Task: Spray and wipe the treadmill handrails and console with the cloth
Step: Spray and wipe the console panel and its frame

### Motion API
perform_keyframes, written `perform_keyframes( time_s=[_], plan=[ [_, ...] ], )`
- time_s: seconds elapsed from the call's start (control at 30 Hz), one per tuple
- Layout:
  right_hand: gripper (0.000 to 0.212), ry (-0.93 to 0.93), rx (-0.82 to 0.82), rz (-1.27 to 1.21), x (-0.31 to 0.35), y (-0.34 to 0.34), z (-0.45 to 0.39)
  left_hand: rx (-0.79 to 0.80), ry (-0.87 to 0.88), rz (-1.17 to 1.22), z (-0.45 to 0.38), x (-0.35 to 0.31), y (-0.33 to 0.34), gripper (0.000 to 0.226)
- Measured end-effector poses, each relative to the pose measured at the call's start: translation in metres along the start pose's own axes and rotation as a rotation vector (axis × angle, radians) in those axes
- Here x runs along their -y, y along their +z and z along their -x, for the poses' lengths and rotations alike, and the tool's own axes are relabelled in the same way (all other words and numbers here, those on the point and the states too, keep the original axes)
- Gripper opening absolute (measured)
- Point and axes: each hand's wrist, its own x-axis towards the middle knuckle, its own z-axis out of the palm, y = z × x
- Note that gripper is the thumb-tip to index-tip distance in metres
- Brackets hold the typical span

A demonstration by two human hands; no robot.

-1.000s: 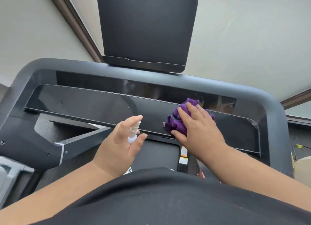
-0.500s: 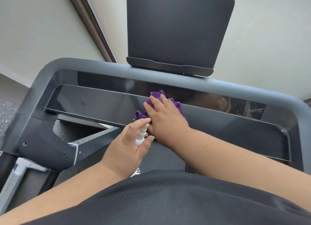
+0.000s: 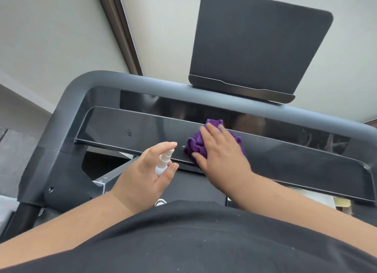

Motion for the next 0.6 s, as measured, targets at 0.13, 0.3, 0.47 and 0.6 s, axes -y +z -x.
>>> perform_keyframes(
  time_s=[0.13, 0.3, 0.47, 0.6],
  plan=[
    [0.078, -0.042, 0.096, 0.033, 0.062, 0.012, -0.045, 0.014, 0.0, 0.005, -0.001, 0.013, -0.021, 0.041],
    [0.076, -0.007, 0.114, -0.053, 0.045, 0.011, -0.035, 0.067, 0.071, 0.033, -0.006, 0.017, -0.033, 0.043],
    [0.077, 0.208, 0.112, 0.016, -0.004, -0.001, 0.003, 0.065, 0.063, 0.073, 0.001, 0.027, -0.037, 0.043],
    [0.084, 0.206, 0.115, 0.019, 0.002, 0.002, -0.002, 0.056, 0.007, 0.061, 0.011, 0.039, -0.051, 0.044]
  ],
)
